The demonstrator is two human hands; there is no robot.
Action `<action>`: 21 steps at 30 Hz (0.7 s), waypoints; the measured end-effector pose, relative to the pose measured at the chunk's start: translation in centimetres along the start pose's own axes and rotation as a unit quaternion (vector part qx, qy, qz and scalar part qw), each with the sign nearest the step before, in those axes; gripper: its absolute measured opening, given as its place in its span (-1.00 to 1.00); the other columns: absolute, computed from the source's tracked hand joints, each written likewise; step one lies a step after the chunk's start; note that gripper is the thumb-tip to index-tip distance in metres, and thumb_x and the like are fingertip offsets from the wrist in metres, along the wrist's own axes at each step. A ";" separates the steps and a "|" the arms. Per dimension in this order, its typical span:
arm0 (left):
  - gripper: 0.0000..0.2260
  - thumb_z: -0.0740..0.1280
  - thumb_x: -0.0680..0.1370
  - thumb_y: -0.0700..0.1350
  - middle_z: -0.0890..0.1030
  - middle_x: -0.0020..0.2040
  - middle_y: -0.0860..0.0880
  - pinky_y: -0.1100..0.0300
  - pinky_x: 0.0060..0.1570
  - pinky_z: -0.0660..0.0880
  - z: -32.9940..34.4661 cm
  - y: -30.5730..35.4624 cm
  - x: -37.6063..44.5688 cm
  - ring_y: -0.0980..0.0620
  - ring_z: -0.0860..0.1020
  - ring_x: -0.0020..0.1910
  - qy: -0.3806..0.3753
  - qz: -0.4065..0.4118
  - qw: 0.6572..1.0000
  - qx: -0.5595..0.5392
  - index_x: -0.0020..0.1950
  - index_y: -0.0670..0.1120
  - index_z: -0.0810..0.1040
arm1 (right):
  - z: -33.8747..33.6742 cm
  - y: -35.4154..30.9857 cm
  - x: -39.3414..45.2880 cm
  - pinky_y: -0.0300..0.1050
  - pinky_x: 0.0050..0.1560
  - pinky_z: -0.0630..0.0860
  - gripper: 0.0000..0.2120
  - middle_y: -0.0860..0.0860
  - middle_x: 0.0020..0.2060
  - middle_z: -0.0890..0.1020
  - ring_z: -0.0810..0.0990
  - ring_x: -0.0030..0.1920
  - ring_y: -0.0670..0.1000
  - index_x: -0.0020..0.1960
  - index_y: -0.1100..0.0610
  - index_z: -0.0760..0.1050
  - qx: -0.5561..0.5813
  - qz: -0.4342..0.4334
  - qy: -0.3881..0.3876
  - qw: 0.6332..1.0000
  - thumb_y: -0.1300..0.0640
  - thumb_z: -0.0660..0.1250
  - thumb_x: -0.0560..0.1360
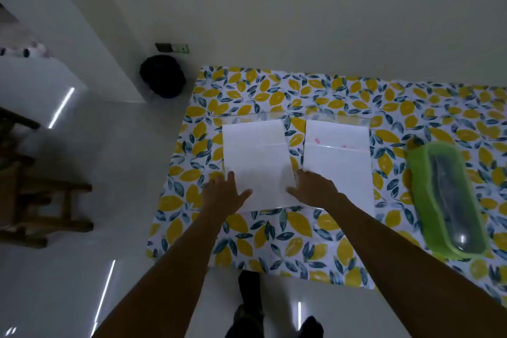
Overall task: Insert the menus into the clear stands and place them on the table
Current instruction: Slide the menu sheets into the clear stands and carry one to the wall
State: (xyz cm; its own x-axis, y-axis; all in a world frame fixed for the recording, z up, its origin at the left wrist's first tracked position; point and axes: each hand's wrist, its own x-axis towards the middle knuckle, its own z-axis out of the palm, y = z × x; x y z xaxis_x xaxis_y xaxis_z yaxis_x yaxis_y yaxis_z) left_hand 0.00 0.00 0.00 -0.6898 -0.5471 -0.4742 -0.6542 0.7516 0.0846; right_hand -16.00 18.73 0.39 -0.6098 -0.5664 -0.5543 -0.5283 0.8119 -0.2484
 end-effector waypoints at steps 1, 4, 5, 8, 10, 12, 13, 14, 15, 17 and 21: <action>-0.20 0.07 0.49 0.43 0.29 0.47 -0.26 -0.16 0.32 0.31 0.2 -0.2 0.2 -0.31 0.34 0.38 -0.013 -0.003 1.000 -0.005 0.55 -0.07 0.08 | 0.3 0.0 0.4 0.18 0.25 0.47 -0.31 0.17 0.33 0.47 0.50 0.30 0.23 0.50 0.10 0.18 -0.006 0.003 0.006 1.000 -0.26 0.22 0.52; -0.20 0.07 0.52 0.40 0.28 0.48 -0.27 -0.13 0.25 0.40 1.4 -0.4 0.7 -0.31 0.39 0.35 -0.012 -0.002 1.000 -0.022 0.56 -0.10 0.03 | 0.6 -0.2 0.7 0.18 0.22 0.46 -0.42 0.18 0.27 0.47 0.50 0.26 0.25 0.41 0.13 0.30 -0.019 0.027 0.032 0.999 -0.21 0.23 0.53; -0.21 0.07 0.52 0.39 0.28 0.47 -0.28 -0.12 0.22 0.42 1.7 -0.2 0.7 -0.30 0.40 0.34 -0.011 -0.007 1.000 -0.024 0.56 -0.11 0.03 | 0.6 -0.3 0.8 0.17 0.21 0.46 -0.44 0.18 0.26 0.47 0.50 0.26 0.26 0.37 0.14 0.34 -0.019 0.034 0.038 0.999 -0.21 0.22 0.54; -0.22 0.10 0.55 0.34 0.23 0.50 -0.31 -0.11 0.22 0.43 2.2 0.1 0.5 -0.29 0.39 0.36 -0.013 -0.033 0.998 -0.049 0.56 -0.15 0.00 | 1.4 -0.4 1.2 0.14 0.22 0.48 -0.43 0.20 0.24 0.49 0.51 0.26 0.25 0.36 0.17 0.37 0.008 0.055 0.010 0.998 -0.21 0.21 0.54; -0.21 0.12 0.56 0.31 0.18 0.51 -0.33 -0.12 0.24 0.41 2.3 0.4 0.4 -0.30 0.37 0.37 -0.024 -0.040 0.996 -0.079 0.57 -0.17 -0.04 | 2.1 -0.3 1.7 0.06 0.13 0.51 -0.48 0.21 0.14 0.55 0.56 0.18 0.23 0.24 0.21 0.45 0.081 0.077 0.000 0.994 -0.18 0.24 0.50; -0.21 0.17 0.56 0.28 0.18 0.50 -0.35 -0.13 0.27 0.39 2.1 0.6 0.0 -0.32 0.35 0.38 -0.027 -0.053 0.991 -0.122 0.57 -0.18 -0.05 | 2.5 -0.5 2.1 -0.03 -0.01 0.51 -0.59 0.19 -0.05 0.59 0.61 0.07 0.22 0.02 0.25 0.49 0.159 0.101 0.008 0.982 -0.09 0.25 0.40; -0.21 0.21 0.56 0.25 0.21 0.48 -0.36 -0.13 0.27 0.38 2.1 0.6 -0.1 -0.34 0.35 0.38 -0.022 -0.061 0.986 -0.150 0.56 -0.19 -0.03 | 2.6 -0.4 2.4 -0.08 -0.08 0.48 -0.68 0.17 -0.13 0.58 0.61 0.00 0.21 -0.08 0.25 0.49 0.179 0.110 0.007 0.978 -0.02 0.25 0.39; -0.22 0.24 0.56 0.22 0.25 0.45 -0.38 -0.13 0.27 0.38 2.1 0.5 -0.2 -0.34 0.36 0.37 -0.012 -0.068 0.982 -0.175 0.55 -0.20 0.00 | 2.5 -0.5 2.4 -0.11 -0.13 0.43 -0.77 0.15 -0.18 0.57 0.61 -0.07 0.19 -0.14 0.25 0.48 0.197 0.118 0.003 0.973 0.07 0.25 0.40; -0.24 0.27 0.55 0.20 0.30 0.42 -0.38 -0.13 0.27 0.39 2.1 0.3 -0.3 -0.35 0.37 0.35 -0.002 -0.072 0.979 -0.189 0.54 -0.21 0.04 | 2.4 -0.3 2.4 -0.12 -0.14 0.43 -0.82 0.16 -0.18 0.58 0.59 -0.11 0.16 -0.14 0.26 0.51 0.223 0.123 -0.002 0.967 0.14 0.25 0.42; -0.30 0.27 0.57 0.14 0.37 0.36 -0.39 -0.13 0.24 0.43 1.8 0.0 -0.7 -0.35 0.42 0.30 0.021 -0.074 0.978 -0.195 0.51 -0.24 0.09 | 2.5 0.3 2.2 -0.08 -0.10 0.51 -0.78 0.17 -0.11 0.61 0.56 -0.12 0.12 0.01 0.26 0.58 0.281 0.135 -0.014 0.950 0.19 0.23 0.47; -0.60 0.17 0.62 -0.18 0.50 0.19 -0.33 -0.04 -0.02 0.45 0.5 -0.4 -2.4 -0.30 0.53 0.11 0.063 -0.059 0.977 -0.197 0.43 -0.22 0.21 | 2.2 1.7 0.8 0.15 0.12 0.60 -0.76 0.17 0.00 0.69 0.64 0.00 0.22 -0.02 0.15 0.63 0.336 0.111 0.035 0.935 0.13 0.22 0.46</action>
State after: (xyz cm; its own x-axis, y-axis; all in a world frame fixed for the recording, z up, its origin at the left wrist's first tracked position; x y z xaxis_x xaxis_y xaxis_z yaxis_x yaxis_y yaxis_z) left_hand 2.07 1.16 0.71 -0.6184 -0.6815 -0.3914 -0.7832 0.4939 0.3776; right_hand -16.10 19.93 -2.19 -0.7095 -0.3625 -0.6043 0.0920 0.8026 -0.5895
